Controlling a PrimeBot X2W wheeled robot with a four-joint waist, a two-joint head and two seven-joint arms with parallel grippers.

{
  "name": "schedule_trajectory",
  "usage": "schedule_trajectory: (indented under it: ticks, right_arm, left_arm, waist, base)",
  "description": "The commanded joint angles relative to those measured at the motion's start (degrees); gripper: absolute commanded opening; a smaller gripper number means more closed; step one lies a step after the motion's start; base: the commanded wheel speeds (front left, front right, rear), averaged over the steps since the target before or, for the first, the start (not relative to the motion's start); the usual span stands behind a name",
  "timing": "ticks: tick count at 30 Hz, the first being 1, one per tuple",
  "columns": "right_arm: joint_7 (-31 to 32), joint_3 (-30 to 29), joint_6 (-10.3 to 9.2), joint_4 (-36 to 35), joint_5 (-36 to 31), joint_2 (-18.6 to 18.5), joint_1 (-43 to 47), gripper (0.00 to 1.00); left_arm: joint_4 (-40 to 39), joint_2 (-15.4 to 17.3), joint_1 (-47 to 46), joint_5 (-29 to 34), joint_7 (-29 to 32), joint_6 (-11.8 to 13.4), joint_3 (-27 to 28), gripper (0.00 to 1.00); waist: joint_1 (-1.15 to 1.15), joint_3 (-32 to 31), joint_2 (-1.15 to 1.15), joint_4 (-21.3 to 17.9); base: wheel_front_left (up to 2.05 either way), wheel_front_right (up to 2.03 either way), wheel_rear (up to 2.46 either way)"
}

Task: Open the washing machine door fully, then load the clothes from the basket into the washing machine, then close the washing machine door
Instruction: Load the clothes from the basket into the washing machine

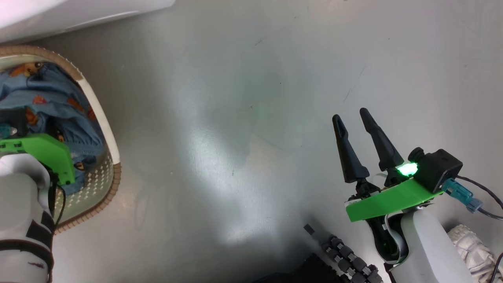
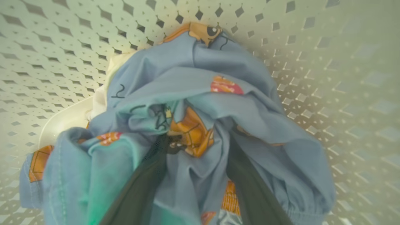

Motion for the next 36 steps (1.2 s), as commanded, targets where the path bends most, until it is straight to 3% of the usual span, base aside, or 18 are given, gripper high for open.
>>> schedule_trajectory:
  ticks: [1,12,21,36]
  right_arm:
    - [-0.33,1.24,0.09,-0.78,0.10,-0.01,0.88,1.00]
    - [-0.33,-0.80,0.09,-0.65,-2.25,-0.01,0.76,1.00]
    - [-0.33,-3.17,0.09,-0.37,-4.95,-0.16,2.19,1.00]
    - [-0.33,-4.59,0.09,0.22,-5.91,-1.70,5.26,1.00]
  left_arm:
    - [-0.13,1.79,0.66,-0.22,-0.62,-0.40,0.79,0.00]
    - [-1.85,-2.83,3.90,-3.66,-4.96,-3.59,0.90,0.00]
    - [-16.20,-6.67,13.37,-5.53,-5.06,-5.28,1.65,0.00]
    - [-35.67,-10.04,25.45,-7.10,-5.07,-7.66,3.75,0.00]
  waist:
    - [0.00,-0.15,0.00,0.17]
    - [0.00,-6.14,0.00,4.05]
    - [0.00,-13.02,0.00,8.43]
    - [0.00,-23.30,0.00,13.35]
  base:
    - [0.00,0.00,0.00]
    - [0.00,0.00,0.00]
    - [0.00,0.00,0.00]
    - [0.00,0.00,0.00]
